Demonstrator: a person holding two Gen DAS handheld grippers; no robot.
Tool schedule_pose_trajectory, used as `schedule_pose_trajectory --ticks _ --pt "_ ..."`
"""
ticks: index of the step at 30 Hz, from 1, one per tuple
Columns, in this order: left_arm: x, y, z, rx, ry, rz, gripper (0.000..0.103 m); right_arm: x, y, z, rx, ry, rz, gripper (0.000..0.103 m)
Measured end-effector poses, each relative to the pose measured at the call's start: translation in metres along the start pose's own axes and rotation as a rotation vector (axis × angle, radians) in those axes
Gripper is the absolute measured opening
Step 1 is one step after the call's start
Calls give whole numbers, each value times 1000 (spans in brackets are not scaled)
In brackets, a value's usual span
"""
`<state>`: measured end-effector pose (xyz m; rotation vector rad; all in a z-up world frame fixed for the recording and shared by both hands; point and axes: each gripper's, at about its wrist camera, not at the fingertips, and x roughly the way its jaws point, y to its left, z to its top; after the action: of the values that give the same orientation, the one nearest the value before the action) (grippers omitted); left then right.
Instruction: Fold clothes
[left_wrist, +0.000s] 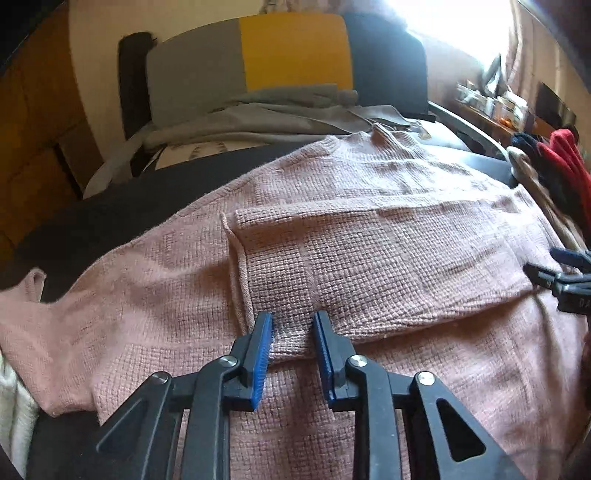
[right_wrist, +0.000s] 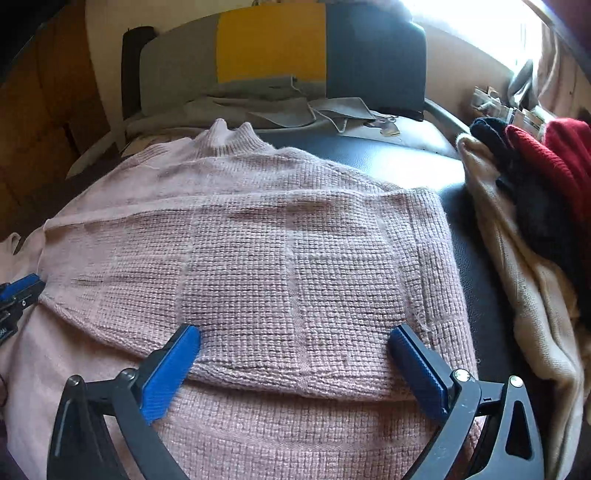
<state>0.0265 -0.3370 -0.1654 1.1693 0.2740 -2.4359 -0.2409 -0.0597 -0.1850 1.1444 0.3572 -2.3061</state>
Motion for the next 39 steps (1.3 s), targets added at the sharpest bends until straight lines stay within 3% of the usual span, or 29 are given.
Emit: schedule_pose_trajectory --ticks 8,12,14,18,21,23,25,27,30,33,36,39 --pt "-70 56 -28 -331 -80 -170 27 -17 11 -7 -54 -72 -78 103" --pt "-110 114 -74 -445 -107 -85 28 -44 24 -15 -120 -158 -82 103" --pt "-126 147 -98 -500 -110 -27 28 -59 35 -25 -143 -176 -29 103" --pt "-151 207 -135 -623 -127 40 29 -72 57 -50 -168 -143 49 103" --pt "-155 232 -144 -716 -147 -38 29 -73 70 -65 -183 -103 82 103" --pt "-149 242 -146 -792 -146 -165 29 -64 77 -72 -188 -62 75 103" --pt "-138 243 -142 -820 -144 -190 30 -61 77 -74 -178 -47 83 103" --pt "-125 239 -128 -796 -142 -133 30 -60 73 -74 -156 -36 104 103" --pt "-107 234 -106 -781 -163 -125 35 -58 71 -73 -149 -35 110 103" --pt "-86 226 -79 -735 -149 57 35 -58 73 -73 -153 -35 106 103" --pt "-63 226 -67 -736 -80 238 36 -57 71 -71 -153 -35 109 103" --pt "-38 231 -63 -784 -5 291 36 -55 72 -71 -151 -36 108 103"
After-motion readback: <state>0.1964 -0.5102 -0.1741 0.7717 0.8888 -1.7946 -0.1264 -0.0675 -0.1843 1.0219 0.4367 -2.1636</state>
